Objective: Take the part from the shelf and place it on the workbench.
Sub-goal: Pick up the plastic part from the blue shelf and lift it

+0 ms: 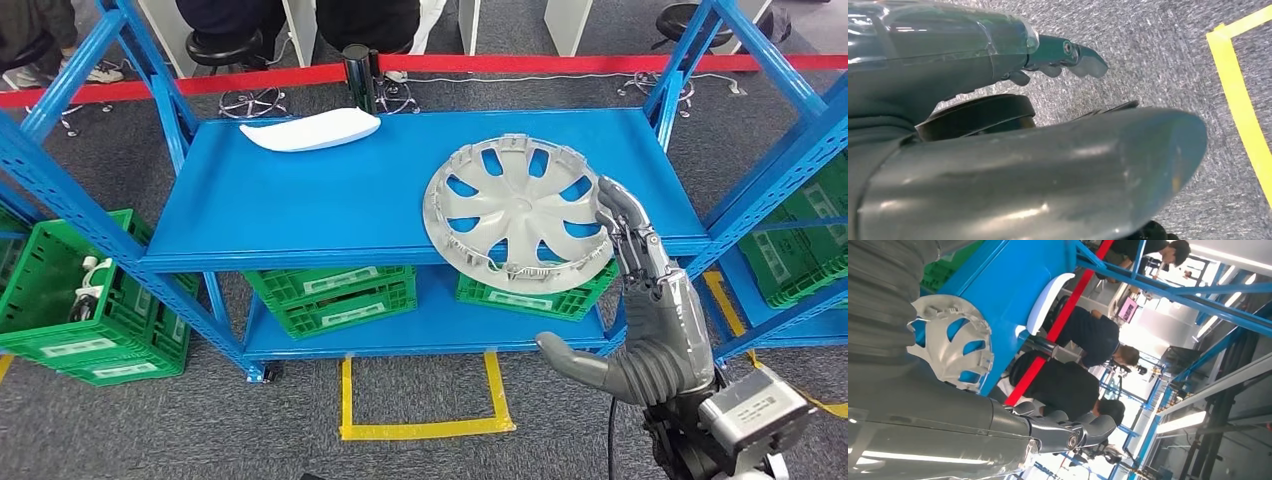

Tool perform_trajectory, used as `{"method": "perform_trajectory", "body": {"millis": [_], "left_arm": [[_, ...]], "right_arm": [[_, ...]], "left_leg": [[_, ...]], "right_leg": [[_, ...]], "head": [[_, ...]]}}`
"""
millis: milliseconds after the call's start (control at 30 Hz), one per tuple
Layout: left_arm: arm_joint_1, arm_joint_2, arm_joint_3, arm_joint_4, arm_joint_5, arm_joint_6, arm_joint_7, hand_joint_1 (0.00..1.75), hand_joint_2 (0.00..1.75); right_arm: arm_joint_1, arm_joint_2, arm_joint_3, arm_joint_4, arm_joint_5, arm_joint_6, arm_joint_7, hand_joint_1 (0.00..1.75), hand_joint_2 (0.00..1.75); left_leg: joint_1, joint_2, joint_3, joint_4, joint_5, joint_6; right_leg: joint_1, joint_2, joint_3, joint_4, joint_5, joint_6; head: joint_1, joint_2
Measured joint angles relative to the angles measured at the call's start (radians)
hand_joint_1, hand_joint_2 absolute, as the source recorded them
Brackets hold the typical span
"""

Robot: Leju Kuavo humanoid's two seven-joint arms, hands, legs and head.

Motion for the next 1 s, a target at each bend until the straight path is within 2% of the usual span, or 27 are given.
{"method": "perform_trajectory", "body": {"millis": [33,67,100,133,167,267,333,367,433,467,500,533,600,633,667,867,933,1000], "left_arm": [[0.0,0.0,0.0,0.0,0.0,0.0,0.0,0.0,0.0],[0.0,0.0,0.0,0.0,0.0,0.0,0.0,0.0,0.0],[0.0,0.001,0.0,0.0,0.0,0.0,0.0,0.0,0.0],[0.0,0.001,0.0,0.0,0.0,0.0,0.0,0.0,0.0],[-0.001,0.001,0.0,0.0,0.0,0.0,0.0,0.0,0.0],[-0.001,0.002,0.0,0.0,0.0,0.0,0.0,0.0,0.0],[-0.001,0.002,0.0,0.0,0.0,0.0,0.0,0.0,0.0],[-0.001,0.002,0.0,0.0,0.0,0.0,-0.001,0.0,0.0],[-0.001,0.001,0.0,0.0,0.0,0.0,-0.001,0.0,0.0],[0.0,0.001,0.0,0.0,0.0,0.0,-0.001,0.0,0.0],[0.0,0.001,0.0,0.0,0.0,0.0,-0.001,0.0,0.0],[0.0,0.001,0.0,0.0,0.0,0.0,-0.001,0.0,0.0],[0.0,0.001,0.0,0.0,0.0,0.0,-0.001,0.0,0.0],[-0.001,0.001,0.0,0.0,0.0,0.0,-0.001,0.0,0.0],[-0.001,0.001,0.0,0.0,0.0,0.0,-0.001,0.0,0.0],[-0.001,0.001,0.0,0.0,0.0,0.0,-0.001,0.0,0.0],[-0.001,0.0,0.0,0.0,0.0,0.0,-0.001,0.0,0.0],[-0.002,-0.001,0.0,0.0,0.0,0.0,-0.001,0.0,0.0]], "right_arm": [[0.0,0.001,0.0,0.0,0.0,0.0,0.0,0.0,1.75],[0.0,0.001,0.0,0.0,0.0,0.0,0.0,0.0,1.75],[0.0,0.002,0.0,0.0,0.0,0.0,0.0,0.0,1.75],[-0.001,0.003,0.0,0.0,0.0,0.0,0.0,0.0,1.75],[-0.001,0.003,0.0,0.0,0.0,0.0,0.0,0.0,1.75],[-0.002,0.003,-0.001,0.0,0.0,0.0,0.0,0.0,1.75],[-0.003,0.002,-0.001,0.0,0.0,0.0,0.0,0.0,1.75],[-0.003,0.002,-0.001,0.0,0.0,0.0,0.0,0.0,1.75],[-0.002,0.002,-0.001,0.0,0.0,0.0,0.0,0.0,1.75],[-0.001,0.002,-0.001,0.0,0.0,0.0,0.0,0.0,1.75],[-0.001,0.002,-0.001,0.0,0.0,0.0,0.0,0.0,1.75],[-0.001,0.002,-0.001,0.001,0.0,0.0,0.0,0.0,1.75],[-0.001,0.002,-0.001,0.001,0.0,0.001,0.0,0.0,1.75],[-0.001,0.002,-0.001,0.001,0.0,0.001,0.0,0.0,1.75],[-0.001,0.002,-0.001,0.001,0.0,0.001,0.0,0.0,1.75],[-0.001,0.002,-0.001,0.001,0.0,0.001,0.0,0.0,1.75],[-0.001,0.002,-0.001,0.001,0.0,0.001,0.0,0.0,1.75],[-0.001,0.002,-0.001,0.002,0.0,0.002,0.0,0.0,1.75]], "left_leg": [[0.0,0.0,0.006,-0.032,0.037,0.001],[0.001,0.001,0.028,-0.093,0.085,0.003],[0.0,0.002,0.055,-0.155,0.121,0.006],[-0.001,0.002,0.08,-0.209,0.142,0.01],[-0.002,0.003,0.095,-0.241,0.148,0.015],[-0.003,0.002,0.105,-0.258,0.139,0.031],[0.001,0.002,0.111,-0.261,0.136,0.042],[0.004,0.003,0.116,-0.263,0.134,0.048],[0.003,0.005,0.121,-0.263,0.127,0.054],[0.003,0.005,0.124,-0.263,0.123,0.055],[0.003,0.005,0.129,-0.263,0.119,0.055],[0.003,0.004,0.135,-0.263,0.114,0.054],[0.002,0.002,0.152,-0.263,0.104,0.051],[0.002,0.002,0.158,-0.263,0.1,0.049],[0.002,0.002,0.161,-0.263,0.098,0.048],[0.002,0.002,0.162,-0.263,0.097,0.048],[0.001,0.001,0.163,-0.264,0.094,0.044],[-0.001,0.002,0.161,-0.265,0.09,0.036]], "right_leg": [[0.0,0.001,0.007,0.0,-0.005,0.002],[0.0,0.002,0.017,0.0,-0.012,0.005],[0.001,0.002,0.025,0.001,-0.018,0.009],[0.003,0.003,0.03,0.002,-0.025,0.015],[0.004,0.004,0.033,0.003,-0.03,0.02],[0.003,0.004,0.037,0.0,-0.038,0.034],[0.002,0.004,0.023,0.037,-0.063,0.044],[0.002,0.004,-0.002,0.088,-0.088,0.049],[0.002,0.004,-0.08,0.229,-0.142,0.055],[0.002,0.004,-0.114,0.28,-0.15,0.056],[0.002,0.004,-0.133,0.298,-0.138,0.055],[0.002,0.004,-0.133,0.277,-0.105,0.052],[0.003,0.004,-0.096,0.161,-0.013,0.043],[0.004,0.005,-0.079,0.115,0.018,0.04],[0.004,0.005,-0.068,0.088,0.034,0.038],[0.005,0.005,-0.064,0.074,0.04,0.036],[0.008,0.006,-0.053,0.055,0.035,0.031],[0.012,0.006,-0.043,0.035,0.022,0.024]], "head": [[-0.003,0.0],[-0.007,0.0],[-0.011,0.0],[-0.015,0.0],[-0.016,0.0],[-0.013,0.0],[-0.009,0.0],[-0.003,0.0],[0.008,0.0],[0.012,0.0],[0.016,0.0],[0.019,0.0],[0.026,0.0],[0.028,0.0],[0.03,0.0],[0.03,0.0],[0.031,0.0],[0.033,0.0]]}}
